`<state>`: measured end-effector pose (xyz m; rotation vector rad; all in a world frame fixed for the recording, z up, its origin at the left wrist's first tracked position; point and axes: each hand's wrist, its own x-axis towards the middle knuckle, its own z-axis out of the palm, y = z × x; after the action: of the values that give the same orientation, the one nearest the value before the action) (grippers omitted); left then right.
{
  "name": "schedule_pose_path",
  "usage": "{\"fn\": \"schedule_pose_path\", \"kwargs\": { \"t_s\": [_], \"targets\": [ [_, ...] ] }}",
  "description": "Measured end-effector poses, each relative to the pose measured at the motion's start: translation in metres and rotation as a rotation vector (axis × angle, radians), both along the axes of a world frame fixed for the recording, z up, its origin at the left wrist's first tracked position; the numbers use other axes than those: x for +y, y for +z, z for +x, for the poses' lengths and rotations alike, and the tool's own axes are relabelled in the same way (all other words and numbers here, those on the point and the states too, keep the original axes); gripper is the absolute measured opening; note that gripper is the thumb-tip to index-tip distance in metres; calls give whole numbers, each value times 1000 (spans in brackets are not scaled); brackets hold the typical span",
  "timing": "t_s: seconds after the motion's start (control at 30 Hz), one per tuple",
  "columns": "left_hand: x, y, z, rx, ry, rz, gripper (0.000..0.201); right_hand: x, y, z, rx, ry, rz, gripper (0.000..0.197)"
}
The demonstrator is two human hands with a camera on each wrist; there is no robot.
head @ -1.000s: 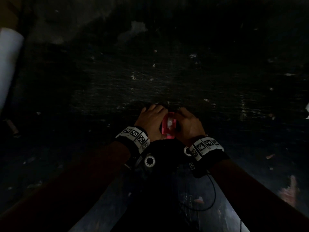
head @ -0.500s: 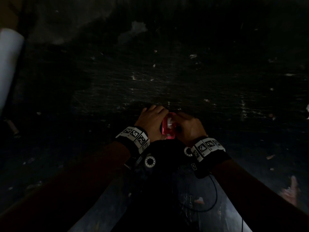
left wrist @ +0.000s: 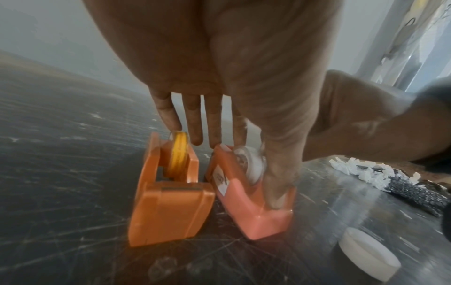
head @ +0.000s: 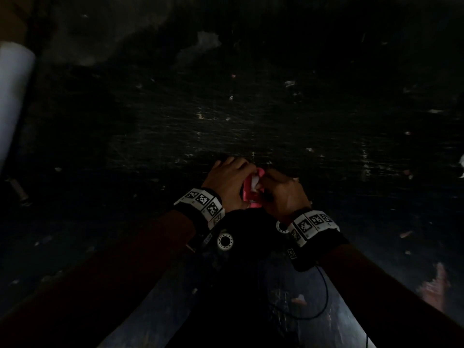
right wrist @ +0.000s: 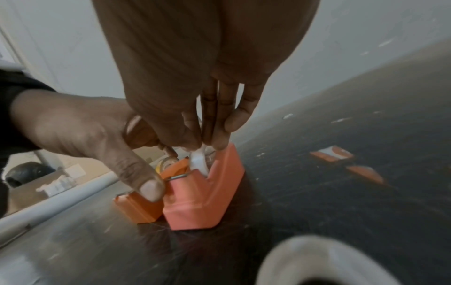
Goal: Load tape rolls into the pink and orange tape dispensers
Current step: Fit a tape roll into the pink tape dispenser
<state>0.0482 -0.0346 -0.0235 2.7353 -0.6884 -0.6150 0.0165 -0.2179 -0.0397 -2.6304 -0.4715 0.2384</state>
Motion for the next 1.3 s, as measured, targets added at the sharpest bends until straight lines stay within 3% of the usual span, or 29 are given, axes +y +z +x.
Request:
{"fn": "schedule_pose_path", "kwargs": {
  "t_s": [0.33,0.47,0.6,0.8,0.97,1.07,1.17,1.3],
  "targets": [
    [0,-1,-2,-24,1,5,88,0,8,-22,-32,-47,7,9],
    [0,-1,-2,-35,-8,28,91,-2,1,-30,23,-14,25,18],
    [1,-1,-2,-36,-12,38,93,0,-1,-41,-2,-11,29,16],
    [0,0,-1,-15,-19,52,95,3,-10,-54,-44,-62,-12,29],
    [0,-1,0,-11,-20,48,94,9,-12,-67,-34,-67,-58,22],
    [0,-2,0,-7,-25,59,95,9,-18,-72,29,-182,2,30],
    [0,-2,0,-8,-24,74,96,7,-16,-65,75,-345,68,24],
    [0,-1,1,-5,-27,72,96,8,-14,-48,94,-358,114,24]
  ]
}}
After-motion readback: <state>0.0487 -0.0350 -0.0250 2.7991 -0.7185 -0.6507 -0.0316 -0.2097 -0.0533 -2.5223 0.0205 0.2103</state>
